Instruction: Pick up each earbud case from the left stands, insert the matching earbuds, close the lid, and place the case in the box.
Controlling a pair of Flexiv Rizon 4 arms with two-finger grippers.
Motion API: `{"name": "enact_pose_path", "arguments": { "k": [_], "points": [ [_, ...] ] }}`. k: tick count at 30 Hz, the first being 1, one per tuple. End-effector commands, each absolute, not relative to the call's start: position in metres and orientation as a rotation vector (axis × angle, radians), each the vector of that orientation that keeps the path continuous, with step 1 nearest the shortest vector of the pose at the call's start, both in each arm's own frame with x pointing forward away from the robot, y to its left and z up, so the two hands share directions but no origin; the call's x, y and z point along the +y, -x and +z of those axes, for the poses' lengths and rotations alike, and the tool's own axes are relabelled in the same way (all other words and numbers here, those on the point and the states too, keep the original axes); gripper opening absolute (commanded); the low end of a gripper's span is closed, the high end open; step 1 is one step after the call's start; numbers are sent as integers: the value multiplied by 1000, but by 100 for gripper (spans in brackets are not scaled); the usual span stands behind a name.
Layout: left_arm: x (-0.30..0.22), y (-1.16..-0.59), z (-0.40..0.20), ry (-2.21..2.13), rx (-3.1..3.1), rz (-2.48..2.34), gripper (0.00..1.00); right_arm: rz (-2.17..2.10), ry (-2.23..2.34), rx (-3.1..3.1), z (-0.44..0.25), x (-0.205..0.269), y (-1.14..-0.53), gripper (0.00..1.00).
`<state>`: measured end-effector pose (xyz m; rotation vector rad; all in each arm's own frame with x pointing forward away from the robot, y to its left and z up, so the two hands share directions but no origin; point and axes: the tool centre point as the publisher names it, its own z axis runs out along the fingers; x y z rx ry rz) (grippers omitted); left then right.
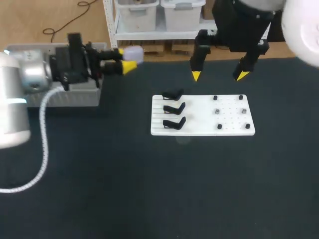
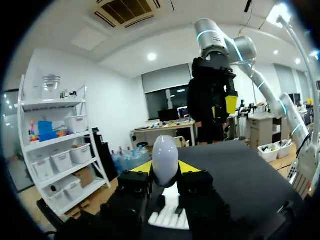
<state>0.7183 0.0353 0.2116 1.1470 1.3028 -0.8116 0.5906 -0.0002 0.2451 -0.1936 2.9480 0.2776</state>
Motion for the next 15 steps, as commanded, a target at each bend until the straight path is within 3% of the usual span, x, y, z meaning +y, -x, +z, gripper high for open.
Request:
{"name": "enact_pose_path", "arguments": {
  "k": [1, 15],
  "points": [
    [67, -720, 233, -1043, 1393, -619, 0, 281, 161, 2785, 244, -2, -586, 100],
    [189, -818, 184, -776, 1673, -352, 0, 281, 161, 2785, 244, -2, -586, 100]
  ]
}}
